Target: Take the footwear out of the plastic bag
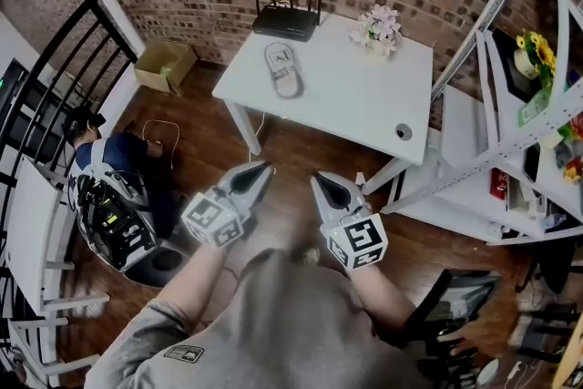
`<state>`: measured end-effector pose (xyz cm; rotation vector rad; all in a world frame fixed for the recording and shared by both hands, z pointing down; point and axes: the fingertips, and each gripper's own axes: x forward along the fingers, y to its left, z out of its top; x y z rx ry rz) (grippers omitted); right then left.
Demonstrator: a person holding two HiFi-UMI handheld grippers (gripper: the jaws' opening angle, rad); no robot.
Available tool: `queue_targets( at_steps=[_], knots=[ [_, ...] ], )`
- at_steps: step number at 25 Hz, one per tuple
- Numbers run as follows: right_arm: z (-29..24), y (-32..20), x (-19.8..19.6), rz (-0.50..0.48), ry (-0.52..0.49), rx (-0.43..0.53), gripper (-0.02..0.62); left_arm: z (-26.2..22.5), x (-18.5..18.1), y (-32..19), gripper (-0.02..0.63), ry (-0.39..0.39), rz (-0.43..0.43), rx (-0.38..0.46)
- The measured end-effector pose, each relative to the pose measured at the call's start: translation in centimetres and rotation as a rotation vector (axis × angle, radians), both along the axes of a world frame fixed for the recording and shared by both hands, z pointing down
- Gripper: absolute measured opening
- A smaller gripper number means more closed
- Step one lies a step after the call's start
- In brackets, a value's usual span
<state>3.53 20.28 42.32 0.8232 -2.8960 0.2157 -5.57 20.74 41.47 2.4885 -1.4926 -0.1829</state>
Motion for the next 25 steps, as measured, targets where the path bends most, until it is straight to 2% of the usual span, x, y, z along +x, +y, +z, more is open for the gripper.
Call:
queue_targets(
  at_steps=[8,12,19,25],
  knots=[
    [2.4,-5.1,-2.1,0.053,0.012,-0.06,0.012,1.7,-2.8,-5.6,0.002,-0.005,0.032,-0.038],
    [3.2,-8.4,-3.8,0.115,0.048,-0.086,0.012,2.3,-4.8,-9.3,0.002,0.012,0.083,-0.061],
    [4.9,-15.0,-8.2,0.228,0.111,-0.117,0.012,3.3,-9.0,-16.8,0.002,0.021,0.197,-0.054],
    [5.9,-19.4,-9.4,0.27,0.146,-0.133,0.012,5.3,-11.3,-20.9,0.002,0.005,0.224,-0.096]
  ],
)
